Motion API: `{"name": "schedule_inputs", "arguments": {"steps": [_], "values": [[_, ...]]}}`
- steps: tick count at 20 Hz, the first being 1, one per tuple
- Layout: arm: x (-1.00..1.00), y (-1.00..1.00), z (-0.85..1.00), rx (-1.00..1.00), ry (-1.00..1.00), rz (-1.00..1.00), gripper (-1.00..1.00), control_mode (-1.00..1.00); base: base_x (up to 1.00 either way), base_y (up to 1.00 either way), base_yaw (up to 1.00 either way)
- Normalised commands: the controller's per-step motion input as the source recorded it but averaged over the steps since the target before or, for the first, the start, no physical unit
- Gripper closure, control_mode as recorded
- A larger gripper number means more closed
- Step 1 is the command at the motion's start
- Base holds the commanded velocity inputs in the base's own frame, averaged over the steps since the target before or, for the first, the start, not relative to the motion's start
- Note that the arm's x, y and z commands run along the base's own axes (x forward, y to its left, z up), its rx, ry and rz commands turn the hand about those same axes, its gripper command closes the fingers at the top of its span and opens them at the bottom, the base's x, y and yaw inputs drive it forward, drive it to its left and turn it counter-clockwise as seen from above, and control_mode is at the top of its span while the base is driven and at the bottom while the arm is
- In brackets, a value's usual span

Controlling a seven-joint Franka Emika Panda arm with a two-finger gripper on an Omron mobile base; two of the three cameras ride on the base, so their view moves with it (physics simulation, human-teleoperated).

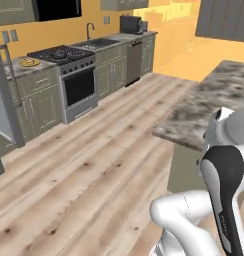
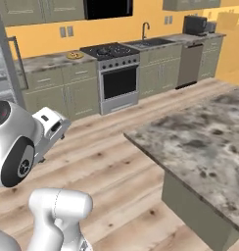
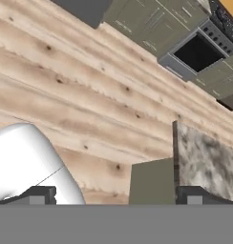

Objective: Place the cold items (eggplant and corn) from the fridge in one tupperware on the dining counter. Place the warm items (kebab skewer and hot dog) in the stove area in another tupperware.

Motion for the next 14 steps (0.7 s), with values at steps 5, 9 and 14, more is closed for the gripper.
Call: {"name": "schedule_inputs", "arguments": {"steps": [5, 9, 14], "values": [[0.00, 0.00, 0.00, 0.00, 0.00, 0.00, -1.00, 1.00, 0.73, 0.66, -0.14], [0.00, 0.00, 0.00, 0.00, 0.00, 0.00, -1.00, 1.00, 0.86, 0.38, -0.15], [0.00, 0.00, 0.00, 0.00, 0.00, 0.00, -1.00, 1.00, 0.97, -0.01, -0.16]]}}
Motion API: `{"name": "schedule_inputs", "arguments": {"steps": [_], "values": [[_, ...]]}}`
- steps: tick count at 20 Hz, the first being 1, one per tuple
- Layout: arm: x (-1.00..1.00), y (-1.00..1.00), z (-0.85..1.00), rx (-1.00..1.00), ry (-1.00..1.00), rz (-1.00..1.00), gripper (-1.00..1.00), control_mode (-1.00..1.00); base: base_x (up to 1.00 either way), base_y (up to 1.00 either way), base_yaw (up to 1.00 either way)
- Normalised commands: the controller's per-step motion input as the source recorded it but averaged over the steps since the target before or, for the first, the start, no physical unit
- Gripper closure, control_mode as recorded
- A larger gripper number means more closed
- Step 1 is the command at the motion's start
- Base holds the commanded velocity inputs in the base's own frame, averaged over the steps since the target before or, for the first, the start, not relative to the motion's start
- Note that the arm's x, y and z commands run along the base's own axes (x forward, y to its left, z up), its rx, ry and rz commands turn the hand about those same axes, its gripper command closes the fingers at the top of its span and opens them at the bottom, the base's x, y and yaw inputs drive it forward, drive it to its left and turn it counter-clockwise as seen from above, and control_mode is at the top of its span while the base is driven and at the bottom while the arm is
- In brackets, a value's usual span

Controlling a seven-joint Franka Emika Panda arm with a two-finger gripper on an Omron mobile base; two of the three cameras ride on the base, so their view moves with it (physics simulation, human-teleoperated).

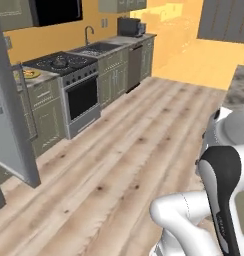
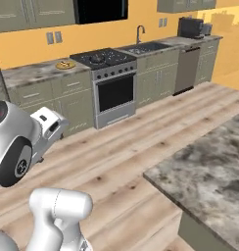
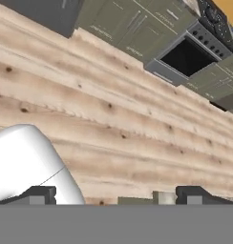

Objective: Place the cold items (eggplant and corn) from the fridge in one tupperware on the dining counter. Place the warm items (kebab skewer and hot dog) in the stove area in another tupperware.

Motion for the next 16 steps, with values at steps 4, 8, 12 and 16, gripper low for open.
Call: {"name": "schedule_inputs", "arguments": {"steps": [4, 8, 12, 16], "values": [[0.00, 0.00, 0.00, 0.00, 0.00, 0.00, -1.00, 1.00, 0.98, -0.42, -0.02], [0.00, 0.00, 0.00, 0.00, 0.00, 0.00, -1.00, 1.00, 0.79, 0.29, -0.09], [0.00, 0.00, 0.00, 0.00, 0.00, 0.00, -1.00, 1.00, 0.62, 0.97, -0.27], [0.00, 0.00, 0.00, 0.00, 0.00, 0.00, -1.00, 1.00, 0.62, 0.80, -0.25]]}}
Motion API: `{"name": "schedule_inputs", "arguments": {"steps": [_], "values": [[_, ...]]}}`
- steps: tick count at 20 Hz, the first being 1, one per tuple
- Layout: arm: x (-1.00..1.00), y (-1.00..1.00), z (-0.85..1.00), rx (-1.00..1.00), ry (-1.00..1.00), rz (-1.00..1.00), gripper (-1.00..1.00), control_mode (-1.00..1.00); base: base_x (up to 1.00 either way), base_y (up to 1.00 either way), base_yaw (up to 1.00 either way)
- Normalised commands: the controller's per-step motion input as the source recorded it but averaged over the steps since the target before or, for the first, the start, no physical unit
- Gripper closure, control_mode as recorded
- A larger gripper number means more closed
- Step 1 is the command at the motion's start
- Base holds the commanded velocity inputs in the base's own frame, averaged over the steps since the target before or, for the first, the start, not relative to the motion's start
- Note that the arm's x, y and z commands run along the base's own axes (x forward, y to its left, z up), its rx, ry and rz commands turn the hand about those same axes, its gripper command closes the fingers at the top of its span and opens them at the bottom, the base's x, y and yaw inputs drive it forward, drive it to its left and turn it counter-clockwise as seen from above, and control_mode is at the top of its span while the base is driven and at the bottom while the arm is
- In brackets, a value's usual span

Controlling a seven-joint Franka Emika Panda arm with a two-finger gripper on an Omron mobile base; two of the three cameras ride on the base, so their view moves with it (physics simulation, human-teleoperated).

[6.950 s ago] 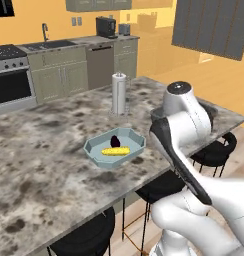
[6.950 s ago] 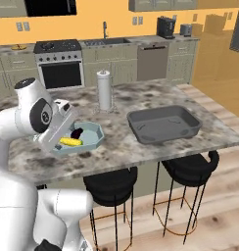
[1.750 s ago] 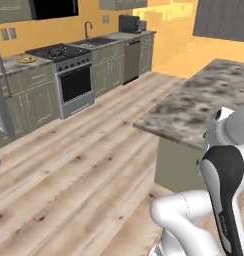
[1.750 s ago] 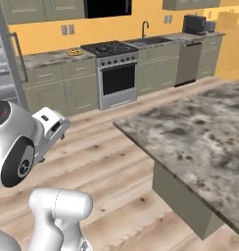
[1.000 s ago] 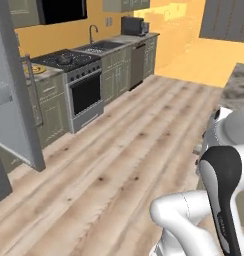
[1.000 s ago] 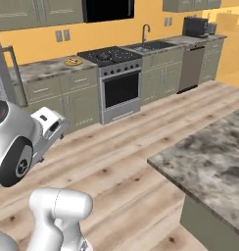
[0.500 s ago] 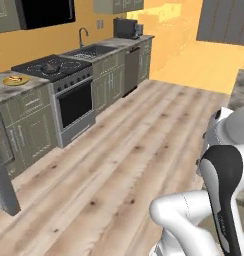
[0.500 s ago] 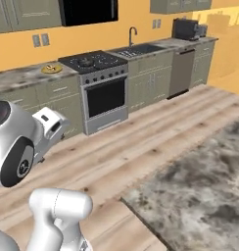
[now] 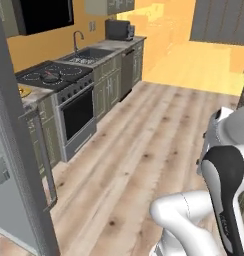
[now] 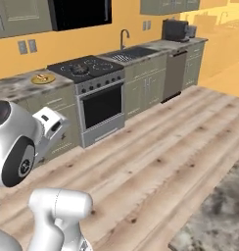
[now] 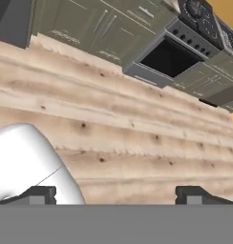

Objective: Place the cold items (eggplant and corn) from the fridge in one tupperware on the dining counter. Place the warm items (kebab skewer and hot dog) in the stove area in another tupperware.

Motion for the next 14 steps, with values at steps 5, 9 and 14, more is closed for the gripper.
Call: {"name": "schedule_inputs", "arguments": {"steps": [5, 9, 14], "values": [[0.00, 0.00, 0.00, 0.00, 0.00, 0.00, -1.00, 1.00, 0.99, 0.06, -0.02], [0.00, 0.00, 0.00, 0.00, 0.00, 0.00, -1.00, 1.00, 1.00, 0.00, 0.00], [0.00, 0.00, 0.00, 0.00, 0.00, 0.00, -1.00, 1.00, 0.99, 0.00, 0.07]]}}
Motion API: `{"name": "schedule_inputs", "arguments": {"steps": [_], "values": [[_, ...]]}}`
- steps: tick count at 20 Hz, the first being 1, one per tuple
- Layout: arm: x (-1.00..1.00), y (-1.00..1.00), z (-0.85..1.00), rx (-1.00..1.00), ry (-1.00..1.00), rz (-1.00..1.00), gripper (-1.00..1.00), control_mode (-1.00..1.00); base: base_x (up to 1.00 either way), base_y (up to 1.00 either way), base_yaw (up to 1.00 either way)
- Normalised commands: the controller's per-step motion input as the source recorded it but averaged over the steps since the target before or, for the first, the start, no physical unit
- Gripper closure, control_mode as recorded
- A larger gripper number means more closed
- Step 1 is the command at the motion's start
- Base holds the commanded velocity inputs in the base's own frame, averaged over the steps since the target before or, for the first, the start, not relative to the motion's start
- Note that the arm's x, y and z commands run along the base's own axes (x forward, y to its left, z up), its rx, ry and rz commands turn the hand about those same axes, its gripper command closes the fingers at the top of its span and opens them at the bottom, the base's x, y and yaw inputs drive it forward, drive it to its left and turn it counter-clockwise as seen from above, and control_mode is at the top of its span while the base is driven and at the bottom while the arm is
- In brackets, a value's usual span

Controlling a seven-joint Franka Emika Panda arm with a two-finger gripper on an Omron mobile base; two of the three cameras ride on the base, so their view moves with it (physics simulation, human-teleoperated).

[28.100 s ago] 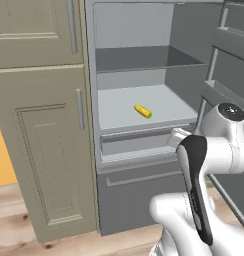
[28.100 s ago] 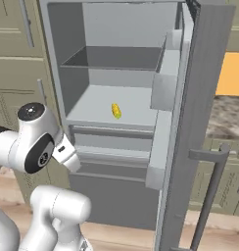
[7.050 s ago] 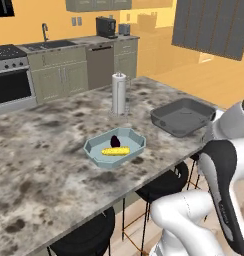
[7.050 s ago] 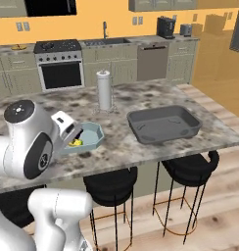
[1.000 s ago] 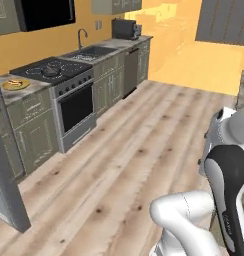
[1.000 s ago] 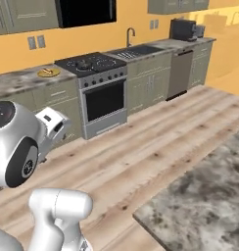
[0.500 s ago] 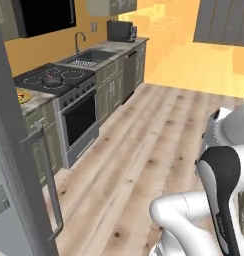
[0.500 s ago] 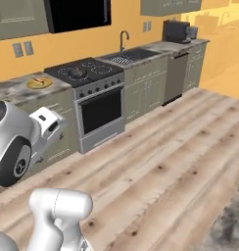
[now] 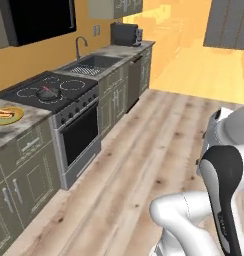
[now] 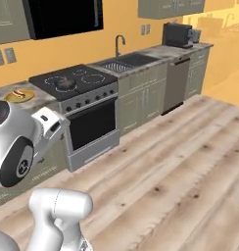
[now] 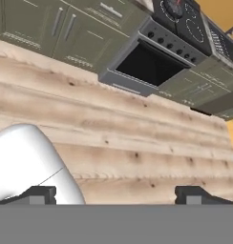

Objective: Place the cold items (eggplant and corn) from the fridge in one tupperware on the dining counter. Place the warm items (kebab skewer and hot dog) in the stove area in another tupperware.

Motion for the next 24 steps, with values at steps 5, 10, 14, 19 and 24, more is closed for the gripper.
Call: {"name": "schedule_inputs", "arguments": {"steps": [5, 10, 14, 19, 24], "values": [[0.00, 0.00, 0.00, 0.00, 0.00, 0.00, -1.00, 1.00, 0.98, 0.01, 0.16], [0.00, 0.00, 0.00, 0.00, 0.00, 0.00, -1.00, 1.00, 0.87, 0.00, 0.23], [0.00, 0.00, 0.00, 0.00, 0.00, 0.00, -1.00, 1.00, 0.56, 0.00, 0.34], [0.00, 0.00, 0.00, 0.00, 0.00, 0.00, -1.00, 1.00, 0.34, 0.00, 0.41], [0.00, 0.00, 0.00, 0.00, 0.00, 0.00, -1.00, 1.00, 0.52, 0.00, 0.40]]}}
